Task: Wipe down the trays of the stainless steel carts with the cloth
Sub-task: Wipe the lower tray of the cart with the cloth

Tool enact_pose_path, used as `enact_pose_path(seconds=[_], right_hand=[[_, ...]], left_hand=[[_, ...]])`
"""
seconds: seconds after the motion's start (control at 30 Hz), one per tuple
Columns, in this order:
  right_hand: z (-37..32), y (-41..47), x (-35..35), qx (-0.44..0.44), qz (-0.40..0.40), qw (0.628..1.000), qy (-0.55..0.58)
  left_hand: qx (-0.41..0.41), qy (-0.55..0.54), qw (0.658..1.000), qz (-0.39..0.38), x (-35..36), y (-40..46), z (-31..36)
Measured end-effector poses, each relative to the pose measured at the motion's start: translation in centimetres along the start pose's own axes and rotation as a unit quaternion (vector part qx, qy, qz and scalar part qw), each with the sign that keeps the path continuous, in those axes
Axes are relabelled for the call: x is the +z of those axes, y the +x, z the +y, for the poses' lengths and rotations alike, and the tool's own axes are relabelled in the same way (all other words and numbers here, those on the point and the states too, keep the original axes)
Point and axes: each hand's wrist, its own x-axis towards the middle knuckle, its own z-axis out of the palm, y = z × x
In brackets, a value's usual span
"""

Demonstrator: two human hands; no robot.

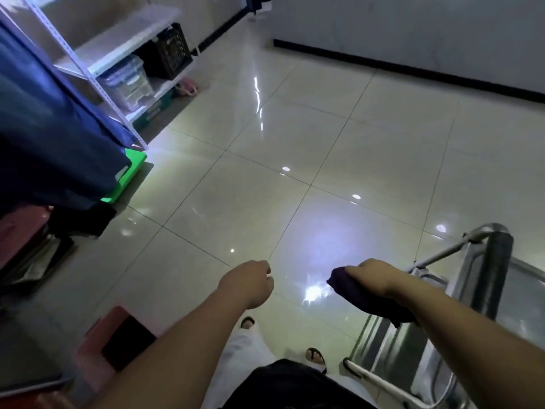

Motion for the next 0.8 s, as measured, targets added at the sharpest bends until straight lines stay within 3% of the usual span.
enact_pose_path(seconds=[0.47, 0.8], right_hand=[[-8.0, 12.0, -12.0, 0.139, 0.097, 0.985, 0.022], [-3.8, 16.1, -23.1, 0.219, 0.170, 0.960, -0.030]], left_hand=[[0.170, 0.124, 0.977, -0.029, -19.3, 23.4, 1.9], [0.264, 0.246, 0.932, -0.039, -26.7, 34.3, 16.4]])
